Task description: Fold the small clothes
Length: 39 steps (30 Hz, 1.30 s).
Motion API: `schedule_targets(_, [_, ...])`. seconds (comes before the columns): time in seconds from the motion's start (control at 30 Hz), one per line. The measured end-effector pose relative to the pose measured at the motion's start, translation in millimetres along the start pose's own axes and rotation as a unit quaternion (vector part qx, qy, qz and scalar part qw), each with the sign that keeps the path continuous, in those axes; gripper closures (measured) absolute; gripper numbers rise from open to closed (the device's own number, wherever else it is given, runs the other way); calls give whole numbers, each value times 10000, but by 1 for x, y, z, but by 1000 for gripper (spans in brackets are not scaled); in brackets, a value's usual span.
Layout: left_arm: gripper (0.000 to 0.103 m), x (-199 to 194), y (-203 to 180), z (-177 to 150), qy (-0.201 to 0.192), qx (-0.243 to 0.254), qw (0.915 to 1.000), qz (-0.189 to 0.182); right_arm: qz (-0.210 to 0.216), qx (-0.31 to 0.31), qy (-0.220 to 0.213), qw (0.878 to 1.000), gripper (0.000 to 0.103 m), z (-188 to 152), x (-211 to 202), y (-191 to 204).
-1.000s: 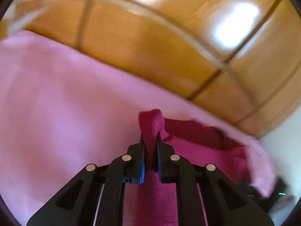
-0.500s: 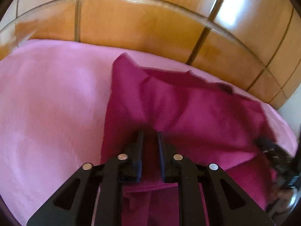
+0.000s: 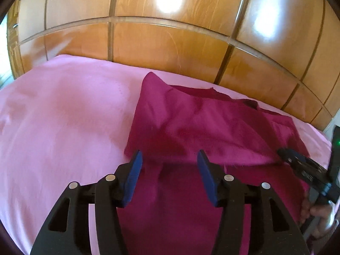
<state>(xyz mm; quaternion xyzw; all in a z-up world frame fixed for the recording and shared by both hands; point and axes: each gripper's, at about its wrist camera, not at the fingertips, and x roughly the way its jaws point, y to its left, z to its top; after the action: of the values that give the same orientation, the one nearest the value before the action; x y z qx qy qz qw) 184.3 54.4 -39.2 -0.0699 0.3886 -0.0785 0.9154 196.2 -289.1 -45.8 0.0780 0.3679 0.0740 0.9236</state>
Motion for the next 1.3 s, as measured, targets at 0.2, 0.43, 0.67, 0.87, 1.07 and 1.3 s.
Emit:
schedule_targets(0.2, [50,-36,0,-28,-145,68,9997,167,-93,-221,-74,9997,14,-10,-24,15])
schedule_targets(0.43, [50,-54,9,-57,17,137,9997,220,-162,-108,281,9994,13,-38,-44,9])
schedule_targets(0.67, [50,-59,14,-80,184,181,9993,251,-134,-224,495,9984,13,-62,-67,6])
schedule_targets(0.87, [50,-65,22,-96,292,133,9991,263,-144,-255,498,9983,14,-78,-92,-5])
schedule_targets(1.07, [50,-75,35,-115,447,76,9988,200,-344,-120,439,9984,15,-94,-123,-29])
schedule_targets(1.3, [50,-99,41,-139,644,109,9978,-75,-273,238,678,9970,25,-121,-152,-58])
